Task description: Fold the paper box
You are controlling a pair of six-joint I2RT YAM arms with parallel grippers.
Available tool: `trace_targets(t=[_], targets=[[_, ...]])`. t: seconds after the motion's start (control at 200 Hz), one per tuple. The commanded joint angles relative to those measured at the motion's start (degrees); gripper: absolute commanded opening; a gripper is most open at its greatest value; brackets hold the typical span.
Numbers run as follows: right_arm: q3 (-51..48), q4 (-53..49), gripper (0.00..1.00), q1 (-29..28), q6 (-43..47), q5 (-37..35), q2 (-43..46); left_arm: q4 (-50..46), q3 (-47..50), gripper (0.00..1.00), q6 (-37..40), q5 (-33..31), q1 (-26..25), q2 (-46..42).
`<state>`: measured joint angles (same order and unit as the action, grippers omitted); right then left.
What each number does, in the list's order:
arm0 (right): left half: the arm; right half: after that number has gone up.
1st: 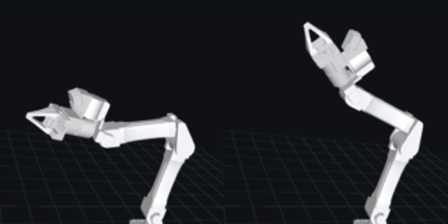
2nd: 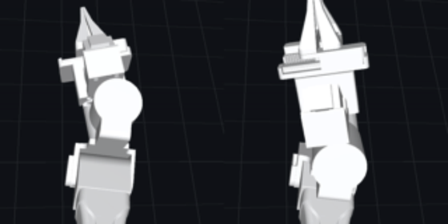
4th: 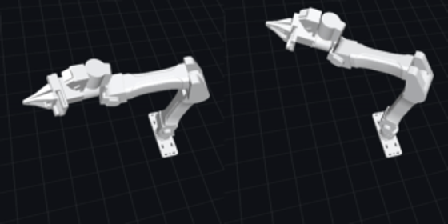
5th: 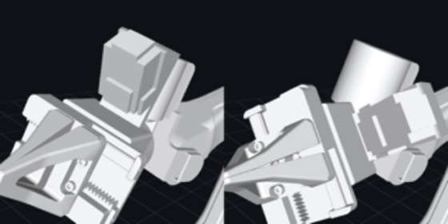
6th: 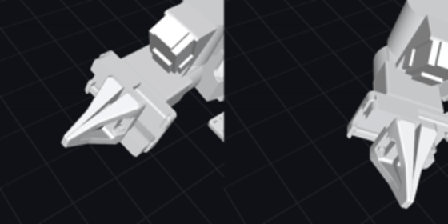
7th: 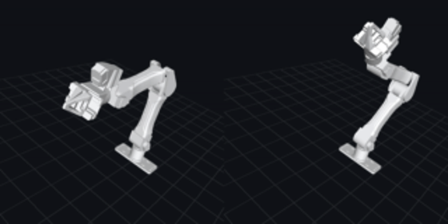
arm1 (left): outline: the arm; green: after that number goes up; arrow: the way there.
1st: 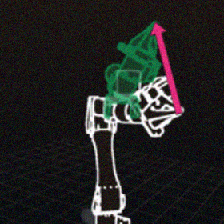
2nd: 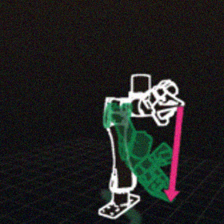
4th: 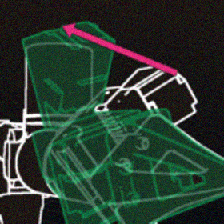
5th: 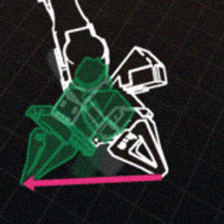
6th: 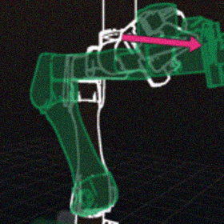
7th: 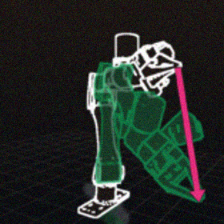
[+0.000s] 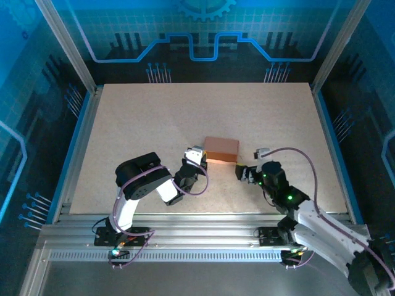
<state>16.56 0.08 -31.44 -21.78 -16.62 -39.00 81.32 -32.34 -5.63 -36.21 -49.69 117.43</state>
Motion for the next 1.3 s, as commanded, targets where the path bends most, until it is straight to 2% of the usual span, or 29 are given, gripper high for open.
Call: trace_targets(t=[0.0,0.13,0.27,0.48,0.635,0.94,1.171,1.296], targets=[[0.41,-5.78,0.90,3.64,4.82,4.24,5.36,-0.98,-0.88,0.00,-0.30,0.11,-0.23,1.58],[5.09,-7.78,0.90,9.21,4.75,9.95,4.39,-1.07,-0.67,0.00,0.50,0.43,-0.23,1.31],[13.76,-10.73,0.90,12.65,0.45,13.39,-6.39,-1.03,0.57,0.00,1.62,0.34,-0.23,0.20],[27.01,-16.64,0.87,13.46,-11.51,15.31,-24.02,-1.09,1.18,0.00,3.51,0.47,-0.23,0.03],[36.84,-23.52,0.84,13.87,-18.16,20.48,-36.59,-1.06,1.25,0.00,4.48,0.97,-0.23,0.48],[41.76,-24.33,0.82,14.35,-22.23,30.19,-51.01,-1.08,1.29,0.00,4.93,1.38,-0.23,1.54],[40.64,-22.59,0.78,14.30,-23.64,29.03,-53.84,-1.11,1.62,0.15,5.01,2.45,-0.23,1.60],[40.07,-21.59,0.77,14.37,-25.03,28.58,-54.49,-1.05,2.00,0.30,5.23,4.37,-0.19,1.07]])
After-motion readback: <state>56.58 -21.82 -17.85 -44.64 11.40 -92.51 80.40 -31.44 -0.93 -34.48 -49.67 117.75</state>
